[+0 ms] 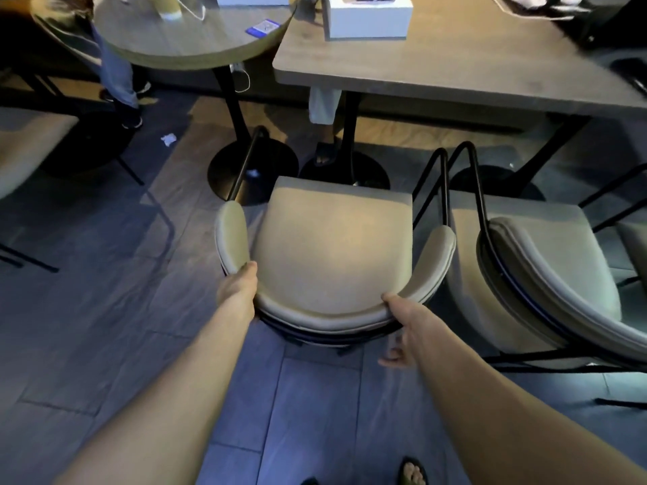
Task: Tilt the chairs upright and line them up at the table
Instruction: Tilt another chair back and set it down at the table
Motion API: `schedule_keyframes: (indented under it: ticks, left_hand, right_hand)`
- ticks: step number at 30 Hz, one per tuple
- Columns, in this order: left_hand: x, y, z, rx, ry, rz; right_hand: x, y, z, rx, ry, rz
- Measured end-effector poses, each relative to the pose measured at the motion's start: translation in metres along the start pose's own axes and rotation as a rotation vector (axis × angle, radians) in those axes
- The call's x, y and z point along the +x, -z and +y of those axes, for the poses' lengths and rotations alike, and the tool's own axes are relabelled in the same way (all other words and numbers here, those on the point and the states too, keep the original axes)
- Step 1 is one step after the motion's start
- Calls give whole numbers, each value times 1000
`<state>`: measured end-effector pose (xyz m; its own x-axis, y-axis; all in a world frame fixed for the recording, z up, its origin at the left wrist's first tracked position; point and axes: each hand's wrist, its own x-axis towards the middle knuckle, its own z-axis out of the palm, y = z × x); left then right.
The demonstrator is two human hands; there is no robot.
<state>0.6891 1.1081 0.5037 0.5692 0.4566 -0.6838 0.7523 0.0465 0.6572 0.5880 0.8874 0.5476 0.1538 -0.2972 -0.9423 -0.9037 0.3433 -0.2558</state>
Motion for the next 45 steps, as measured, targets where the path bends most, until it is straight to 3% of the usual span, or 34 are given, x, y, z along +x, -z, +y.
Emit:
schedule_keyframes:
  ticks: [7,11,20,37,42,45]
  left_hand:
    - [-1,-9,-16,-251,248,-117]
    - [58,-25,-46,-221,289,-130]
    - [39,-44,-3,-61,342,-119]
    - [35,-101,67,-90,162,-83]
    - [19,-95,71,-57,182,-143]
    - [-11,-76,70,13,208,-224]
  right_hand:
    - [16,9,-17,202,19,-105]
    - [24,8,-22,218,28,-120]
    - [67,5,-56,263,35,-52]
    - [140,-10,-135,279,89,-44]
    - [103,-4,-133,231,112,-74]
    - [56,12,-118,163,126,-173]
